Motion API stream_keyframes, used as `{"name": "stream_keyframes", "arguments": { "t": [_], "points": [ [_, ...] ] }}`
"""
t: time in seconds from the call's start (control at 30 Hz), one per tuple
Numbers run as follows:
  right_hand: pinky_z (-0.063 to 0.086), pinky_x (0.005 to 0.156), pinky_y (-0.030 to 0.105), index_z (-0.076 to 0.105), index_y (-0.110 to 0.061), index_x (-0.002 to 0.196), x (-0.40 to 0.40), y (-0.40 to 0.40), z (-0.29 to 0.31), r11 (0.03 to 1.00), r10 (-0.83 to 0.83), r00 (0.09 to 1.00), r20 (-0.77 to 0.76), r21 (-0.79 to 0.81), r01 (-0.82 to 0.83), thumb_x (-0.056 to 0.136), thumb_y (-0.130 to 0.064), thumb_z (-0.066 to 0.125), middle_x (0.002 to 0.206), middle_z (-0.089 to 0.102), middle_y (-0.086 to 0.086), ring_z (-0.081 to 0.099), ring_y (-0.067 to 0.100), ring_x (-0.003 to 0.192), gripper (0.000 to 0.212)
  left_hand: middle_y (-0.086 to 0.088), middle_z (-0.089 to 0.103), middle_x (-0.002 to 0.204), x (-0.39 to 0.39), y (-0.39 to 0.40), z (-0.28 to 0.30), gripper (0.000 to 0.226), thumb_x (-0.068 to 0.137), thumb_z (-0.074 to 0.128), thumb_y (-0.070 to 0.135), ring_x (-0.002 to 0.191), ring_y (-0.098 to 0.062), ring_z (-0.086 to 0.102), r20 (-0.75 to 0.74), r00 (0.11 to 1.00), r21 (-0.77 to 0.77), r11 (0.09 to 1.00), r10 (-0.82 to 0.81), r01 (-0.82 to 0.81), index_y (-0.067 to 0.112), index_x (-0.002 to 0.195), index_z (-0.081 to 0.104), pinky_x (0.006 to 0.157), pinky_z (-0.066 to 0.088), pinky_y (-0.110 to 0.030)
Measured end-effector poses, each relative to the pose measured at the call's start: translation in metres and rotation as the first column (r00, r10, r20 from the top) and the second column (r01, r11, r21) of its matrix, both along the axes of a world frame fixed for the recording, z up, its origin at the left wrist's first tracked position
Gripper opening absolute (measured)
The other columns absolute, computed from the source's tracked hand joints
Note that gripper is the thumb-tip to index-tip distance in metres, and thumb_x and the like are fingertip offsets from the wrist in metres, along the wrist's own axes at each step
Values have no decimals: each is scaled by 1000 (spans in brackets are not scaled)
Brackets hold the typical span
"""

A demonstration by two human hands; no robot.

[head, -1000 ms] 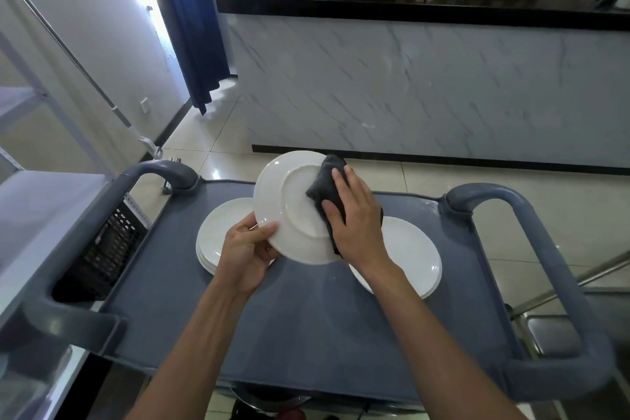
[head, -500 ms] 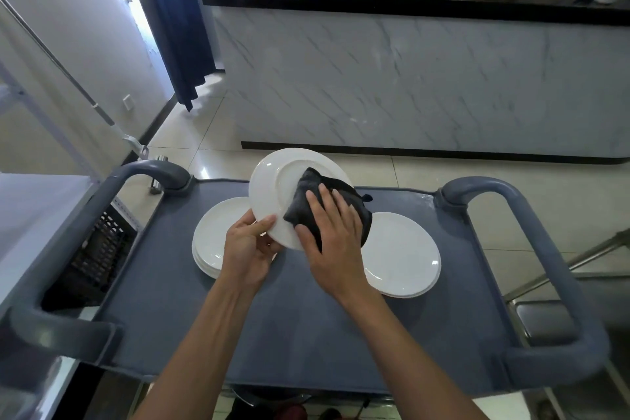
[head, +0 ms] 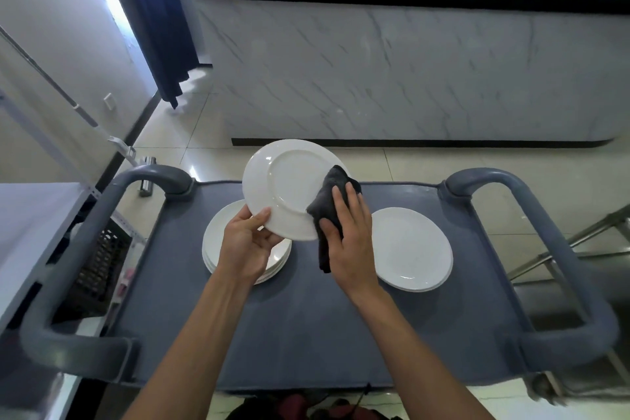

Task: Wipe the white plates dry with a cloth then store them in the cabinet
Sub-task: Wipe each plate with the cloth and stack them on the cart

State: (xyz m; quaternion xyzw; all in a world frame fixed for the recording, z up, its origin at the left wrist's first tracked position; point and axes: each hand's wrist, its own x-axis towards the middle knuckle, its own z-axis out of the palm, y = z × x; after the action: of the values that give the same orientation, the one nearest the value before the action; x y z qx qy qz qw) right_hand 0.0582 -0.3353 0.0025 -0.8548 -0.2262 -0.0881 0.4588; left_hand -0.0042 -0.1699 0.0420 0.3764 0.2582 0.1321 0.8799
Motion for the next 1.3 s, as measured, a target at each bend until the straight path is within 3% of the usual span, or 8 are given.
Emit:
{"name": "stream_keyframes", "arguments": {
  "t": [0.23, 0.47, 0.53, 0.67, 0.77, 1.0, 1.17, 1.3],
  "points": [
    [23, 119, 33, 39, -20, 152, 22, 4, 18, 989, -84, 990, -112, 114, 96, 100, -20, 58, 162, 28, 3, 30, 19, 146, 56, -8, 77, 95, 4, 26, -1, 23, 98, 47, -3, 81, -23, 74, -13, 990, 66, 988, -138, 138, 4, 110, 65, 68, 62, -39],
    [23, 107, 3, 47, -14, 147, 37, 6, 34, 969, -139, 978, -154, 184, 166, 94, -9, 65, 150, 46, 0, 40, 8, 136, 57, -10, 76, 94, 8, 49, -3, 26, 96, 48, -4, 81, -25, 74, -4, 973, 82, 969, -232, 232, 5, 100, 72, 65, 61, -39],
    [25, 105, 2, 48, -13, 146, 39, 8, 38, 959, -163, 973, -162, 207, 195, 92, -6, 66, 146, 50, -2, 43, 4, 131, 57, -10, 76, 94, 10, 54, -4, 33, 96, 48, -4, 81, -25, 74, 2, 966, 83, 963, -259, 258, 9, 91, 78, 64, 62, -39],
    [29, 102, 2, 52, -16, 143, 40, 9, 39, 944, -214, 960, -180, 214, 250, 90, -4, 68, 140, 54, -4, 47, 5, 127, 57, -9, 76, 98, 13, 63, -6, 28, 96, 48, -4, 84, -24, 73, 5, 951, 99, 946, -310, 308, 6, 113, 67, 68, 63, -41],
    [29, 99, 1, 53, -19, 142, 39, 6, 38, 938, -253, 948, -195, 191, 290, 89, -4, 69, 137, 55, -6, 47, 1, 122, 57, -9, 75, 97, 19, 66, -6, 28, 94, 50, -6, 82, -25, 73, -13, 943, 138, 934, -332, 331, 4, 114, 67, 67, 63, -41],
    [39, 105, 22, 55, -21, 140, 28, -10, 31, 914, -360, 920, -153, 142, 381, 88, -6, 70, 135, 59, -5, 52, 7, 122, 56, -12, 73, 98, 40, 61, -2, 26, 92, 58, -3, 85, -29, 70, -89, 914, 295, 865, -397, 405, 5, 115, 68, 75, 61, -47],
    [30, 97, 0, 55, -22, 139, 22, -35, 28, 875, -450, 883, -137, 130, 466, 89, -8, 71, 131, 57, -10, 50, 3, 120, 55, -7, 76, 91, 69, 40, 7, 22, 93, 61, -3, 80, -26, 70, -153, 890, 509, 737, -429, 444, 12, 103, 73, 63, 59, -41],
    [32, 104, 7, 55, -24, 140, 18, -56, 27, 860, -461, 870, -177, 151, 487, 90, -9, 71, 133, 56, -14, 48, 0, 123, 55, -3, 74, 79, 90, 4, 8, 22, 91, 65, 0, 71, -19, 67, -183, 892, 773, 500, -413, 390, 20, 91, 75, 62, 57, -37]
  ]
}}
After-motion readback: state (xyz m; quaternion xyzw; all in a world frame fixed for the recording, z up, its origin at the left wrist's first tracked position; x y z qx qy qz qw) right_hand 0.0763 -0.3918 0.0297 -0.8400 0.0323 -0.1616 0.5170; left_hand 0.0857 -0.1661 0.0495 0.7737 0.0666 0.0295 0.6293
